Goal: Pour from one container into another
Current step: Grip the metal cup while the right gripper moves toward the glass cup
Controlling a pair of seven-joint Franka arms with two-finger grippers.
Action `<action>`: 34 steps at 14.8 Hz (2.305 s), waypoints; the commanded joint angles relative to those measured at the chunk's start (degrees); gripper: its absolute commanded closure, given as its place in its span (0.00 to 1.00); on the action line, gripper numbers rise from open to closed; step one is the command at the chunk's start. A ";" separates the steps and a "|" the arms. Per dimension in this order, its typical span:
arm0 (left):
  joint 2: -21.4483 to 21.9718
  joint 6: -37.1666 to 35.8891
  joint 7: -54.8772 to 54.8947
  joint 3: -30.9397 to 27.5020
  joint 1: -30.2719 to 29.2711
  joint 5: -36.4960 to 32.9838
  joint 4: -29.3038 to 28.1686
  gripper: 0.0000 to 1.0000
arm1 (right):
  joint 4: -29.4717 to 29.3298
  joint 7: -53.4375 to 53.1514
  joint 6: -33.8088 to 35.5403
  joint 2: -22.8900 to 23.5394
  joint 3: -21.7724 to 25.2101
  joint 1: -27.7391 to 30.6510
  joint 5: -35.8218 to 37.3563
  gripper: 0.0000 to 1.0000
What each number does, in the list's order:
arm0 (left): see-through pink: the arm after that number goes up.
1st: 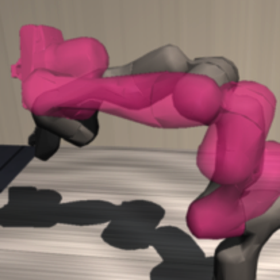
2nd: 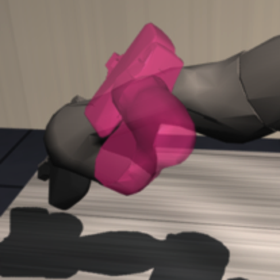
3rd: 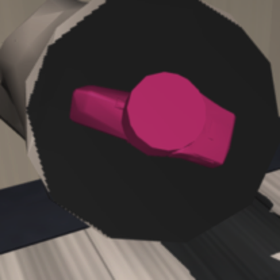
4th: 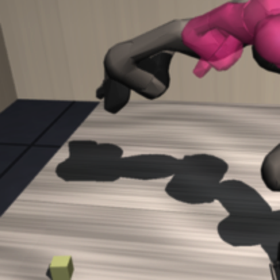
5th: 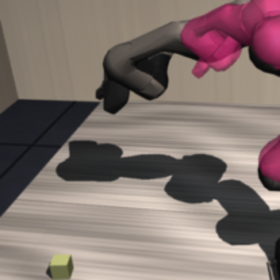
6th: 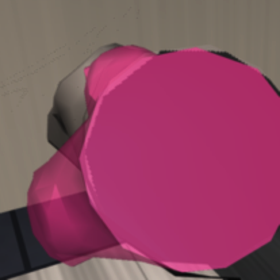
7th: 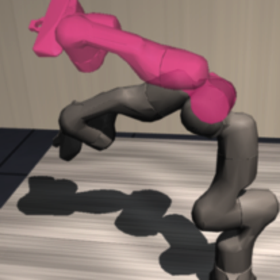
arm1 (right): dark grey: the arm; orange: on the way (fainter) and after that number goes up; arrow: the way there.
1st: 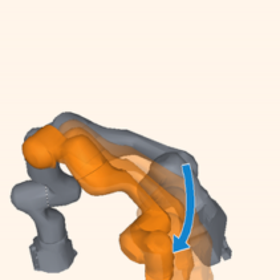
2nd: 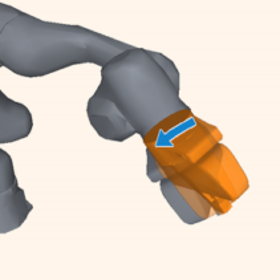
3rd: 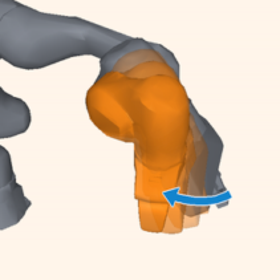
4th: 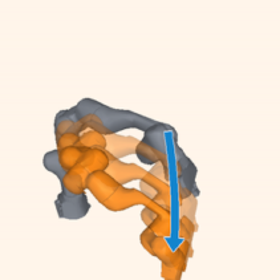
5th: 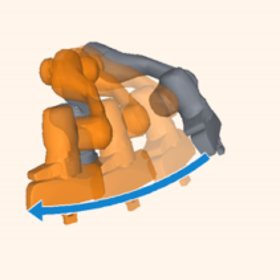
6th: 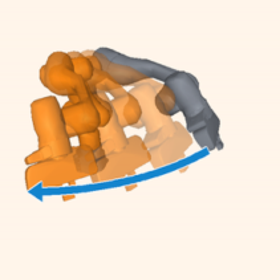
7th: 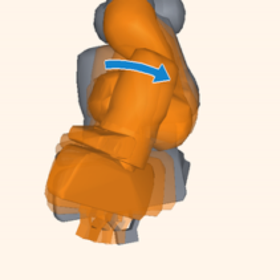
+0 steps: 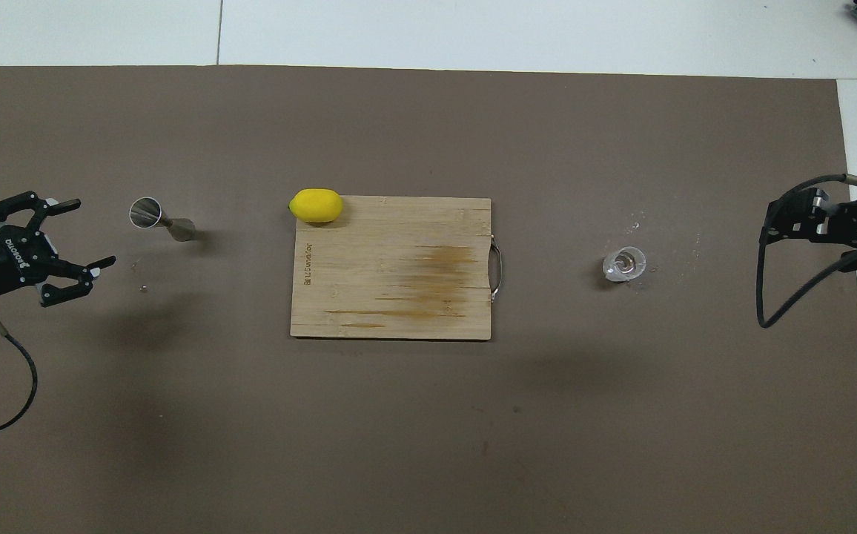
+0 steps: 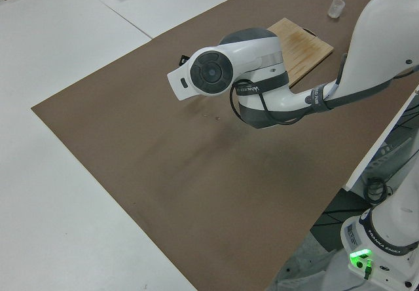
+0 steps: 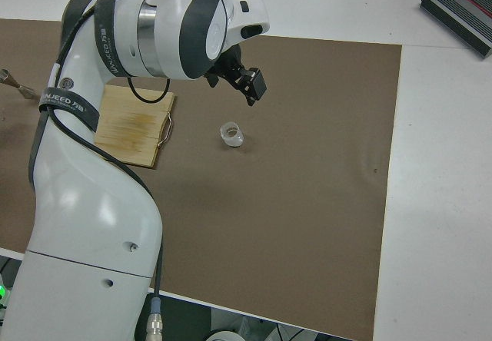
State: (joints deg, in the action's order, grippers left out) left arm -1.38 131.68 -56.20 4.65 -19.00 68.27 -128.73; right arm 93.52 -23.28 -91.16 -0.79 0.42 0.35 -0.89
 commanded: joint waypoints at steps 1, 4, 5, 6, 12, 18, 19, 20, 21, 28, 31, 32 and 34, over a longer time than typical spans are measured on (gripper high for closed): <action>2.87 5.06 -1.72 0.45 0.71 10.62 -5.65 0.00 | 1.14 -7.54 -1.39 0.26 -0.42 1.85 -3.41 0.04; 2.70 8.41 -1.63 0.54 3.43 17.49 -6.88 0.00 | 0.70 -15.19 -2.00 1.75 -0.42 2.20 -5.25 0.04; 2.61 9.29 -1.55 0.54 4.14 18.56 -6.88 0.00 | 0.79 -18.44 -1.74 2.28 -0.42 2.38 -5.78 0.04; 2.35 10.77 -1.55 0.54 5.36 19.18 -6.80 0.00 | 0.87 -23.17 -2.09 2.80 -0.42 2.47 -6.40 0.09; 0.50 17.28 -1.37 0.54 10.02 23.31 -5.74 0.00 | 1.31 -36.31 -4.90 6.49 -0.33 4.48 -9.74 0.08; -1.78 19.84 -1.46 0.63 10.65 26.91 -2.84 0.05 | 4.65 -47.55 -8.68 6.94 -0.42 3.69 -12.62 0.00; -1.87 20.36 -1.37 0.63 11.34 27.53 -2.84 0.08 | 4.91 -47.91 -9.46 7.55 -0.42 4.05 -15.25 0.00; -2.22 21.07 -1.37 0.54 11.87 28.75 -2.84 0.11 | 5.70 -48.09 -10.86 7.82 -0.42 4.48 -16.67 0.00; -2.57 21.51 -1.37 0.54 12.49 29.98 -2.49 0.14 | 6.06 -49.13 -12.01 9.04 -0.42 4.75 -18.34 0.00; -3.37 23.44 -1.46 0.63 13.02 31.31 -1.09 0.25 | 11.33 -40.01 -15.98 13.17 -0.42 8.00 -25.37 0.00; -3.54 24.58 -1.46 0.63 13.20 31.49 -0.73 0.27 | 12.99 -36.94 -16.50 13.80 -0.42 8.36 -27.94 0.00; -3.54 24.59 -1.46 0.63 13.20 31.49 -0.73 0.27 | 13.44 -36.93 -16.76 13.62 -0.42 8.36 -27.94 0.00; -3.54 24.68 -1.46 0.63 13.28 31.49 -0.73 0.29 | 13.53 -37.01 -16.42 13.53 -0.42 8.44 -27.94 0.00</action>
State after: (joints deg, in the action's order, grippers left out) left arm -3.99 154.55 -57.29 5.72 -6.96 98.32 -130.62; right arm 105.48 -61.71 -106.59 13.84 0.48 8.12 -27.30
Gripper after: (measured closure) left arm 0.273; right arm 0.000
